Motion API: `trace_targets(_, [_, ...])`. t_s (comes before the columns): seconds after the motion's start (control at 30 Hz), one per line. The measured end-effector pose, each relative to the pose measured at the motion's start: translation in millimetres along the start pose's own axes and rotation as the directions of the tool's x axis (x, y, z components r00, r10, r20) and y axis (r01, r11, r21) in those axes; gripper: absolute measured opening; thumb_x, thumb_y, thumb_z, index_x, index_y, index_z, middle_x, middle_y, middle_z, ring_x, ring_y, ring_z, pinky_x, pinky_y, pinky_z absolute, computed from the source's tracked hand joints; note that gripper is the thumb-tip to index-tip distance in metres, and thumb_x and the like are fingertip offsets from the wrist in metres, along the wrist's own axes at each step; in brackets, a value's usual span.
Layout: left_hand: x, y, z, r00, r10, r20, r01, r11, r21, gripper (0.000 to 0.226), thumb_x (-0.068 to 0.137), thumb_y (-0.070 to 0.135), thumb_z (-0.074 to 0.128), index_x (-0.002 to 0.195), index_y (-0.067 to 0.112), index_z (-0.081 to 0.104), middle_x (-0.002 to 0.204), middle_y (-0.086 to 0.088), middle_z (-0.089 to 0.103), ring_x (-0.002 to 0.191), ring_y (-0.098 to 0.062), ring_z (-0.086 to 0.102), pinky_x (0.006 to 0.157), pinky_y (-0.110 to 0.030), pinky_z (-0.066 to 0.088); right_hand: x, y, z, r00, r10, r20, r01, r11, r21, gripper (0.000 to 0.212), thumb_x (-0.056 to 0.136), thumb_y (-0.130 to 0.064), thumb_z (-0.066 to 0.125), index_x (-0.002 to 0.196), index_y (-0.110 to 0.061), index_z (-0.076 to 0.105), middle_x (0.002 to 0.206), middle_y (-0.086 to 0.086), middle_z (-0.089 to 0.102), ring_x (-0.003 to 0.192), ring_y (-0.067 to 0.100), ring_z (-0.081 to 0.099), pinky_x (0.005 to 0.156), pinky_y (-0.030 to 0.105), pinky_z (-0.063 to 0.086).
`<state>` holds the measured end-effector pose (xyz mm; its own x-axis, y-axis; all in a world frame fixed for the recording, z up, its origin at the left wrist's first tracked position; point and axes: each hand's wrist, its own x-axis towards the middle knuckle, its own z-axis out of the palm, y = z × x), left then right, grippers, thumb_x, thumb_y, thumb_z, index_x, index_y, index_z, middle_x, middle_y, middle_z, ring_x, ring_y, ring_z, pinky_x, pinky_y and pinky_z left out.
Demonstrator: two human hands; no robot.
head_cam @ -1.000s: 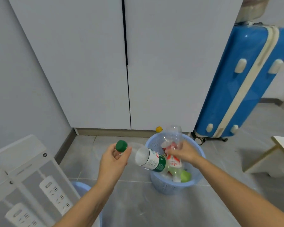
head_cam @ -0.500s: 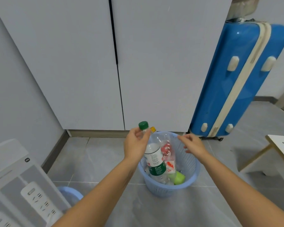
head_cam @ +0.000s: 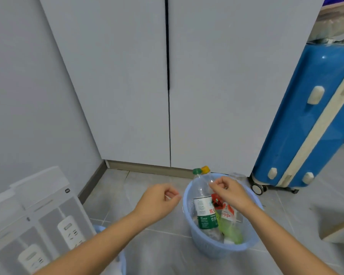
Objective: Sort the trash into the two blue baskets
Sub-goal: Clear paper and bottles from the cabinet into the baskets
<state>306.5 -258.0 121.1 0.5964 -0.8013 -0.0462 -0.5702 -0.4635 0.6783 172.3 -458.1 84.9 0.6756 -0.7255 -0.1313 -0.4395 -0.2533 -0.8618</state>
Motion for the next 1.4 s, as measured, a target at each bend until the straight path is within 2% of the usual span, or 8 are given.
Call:
trace_targets(0.23, [-155,-45,-171,1.0,0.026,0.015,-0.028,0.967,0.254,0.027,0.079,0.054,0.057,0.09,0.032,0.067,0.078,0.016,0.069,0.071,-0.001,0.064,0.068,-0.02,0.052,-31,-75,81,0.889,-0.204,0.41,0.374,0.839,-0.395,0.021,0.076,-0.046,0.065,0.077,-0.026,0.06,0.072,-0.008,0.065,0.059,-0.001,0.055,0.059,0.011,0.043])
trace_targets(0.37, [-246,-79,-273,0.968,-0.051,-0.246,0.166,0.864,0.475,0.029,0.077,0.063,0.049,0.083,0.039,0.063,0.065,0.02,0.063,0.064,0.004,0.06,0.058,-0.01,0.044,-58,-150,145,0.763,-0.403,0.506,0.625,0.66,-0.417,0.029,0.063,-0.065,0.055,0.067,-0.037,0.057,0.089,-0.033,0.058,0.065,-0.001,0.057,0.058,0.008,0.042])
trace_targets(0.6, [-351,-201,-424,0.685,-0.233,-0.69,0.65,0.625,0.434,0.026,0.083,0.056,0.053,0.083,0.034,0.065,0.071,0.021,0.059,0.073,-0.002,0.06,0.064,-0.023,0.049,-138,-301,237,0.415,-0.682,0.602,0.909,0.334,-0.249,0.049,0.059,-0.086,0.039,0.078,-0.045,0.057,0.083,-0.032,0.06,0.07,-0.001,0.06,0.061,0.013,0.048])
trace_targets(0.77, [-370,-291,-494,0.486,-0.268,-0.832,0.789,0.543,0.287,0.03,0.086,0.048,0.054,0.103,0.027,0.066,0.102,0.008,0.063,0.099,-0.013,0.058,0.072,-0.027,0.043,-193,-394,282,0.221,-0.757,0.615,0.974,0.134,-0.185,0.043,0.068,-0.084,0.032,0.074,-0.049,0.057,0.08,-0.035,0.059,0.054,-0.009,0.057,0.045,0.01,0.045])
trace_targets(0.93, [-375,-362,-559,0.34,-0.396,-0.853,0.894,0.417,0.163,0.048,0.086,0.049,0.055,0.121,0.015,0.061,0.125,-0.005,0.055,0.118,-0.025,0.049,0.084,-0.035,0.046,-215,-475,363,0.029,-0.717,0.696,0.999,-0.003,-0.045,0.043,0.066,-0.073,0.034,0.088,-0.045,0.057,0.099,-0.039,0.053,0.08,-0.002,0.059,0.061,0.013,0.047])
trace_targets(1.1, [-387,-428,-605,0.142,-0.49,-0.86,0.901,0.423,-0.093,0.061,0.083,0.052,0.061,0.131,0.016,0.051,0.132,-0.007,0.049,0.126,-0.028,0.041,0.091,-0.038,0.044,-218,-534,458,0.034,-0.688,0.725,0.998,0.066,0.016,0.025,0.074,-0.057,0.051,0.086,-0.037,0.062,0.078,-0.02,0.063,0.073,0.002,0.062,0.065,0.018,0.05])
trace_targets(1.3, [-397,-500,-626,0.058,-0.459,-0.887,0.614,0.717,-0.331,0.071,0.077,0.047,0.073,0.137,0.02,0.047,0.142,-0.001,0.047,0.137,-0.023,0.027,0.103,-0.039,0.037,-216,-580,568,0.063,-0.632,0.773,0.984,0.171,0.059,0.016,0.079,-0.043,0.06,0.087,-0.031,0.065,0.075,-0.013,0.066,0.067,0.004,0.06,0.065,0.017,0.049])
trace_targets(1.4, [-391,-525,-636,-0.007,-0.451,-0.893,0.547,0.745,-0.381,0.073,0.076,0.048,0.072,0.139,0.026,0.045,0.139,-0.002,0.05,0.137,-0.021,0.028,0.103,-0.039,0.039,-212,-600,619,0.071,-0.635,0.769,0.984,0.17,0.049,0.015,0.08,-0.039,0.06,0.088,-0.028,0.066,0.073,-0.013,0.064,0.067,0.004,0.058,0.067,0.018,0.049])
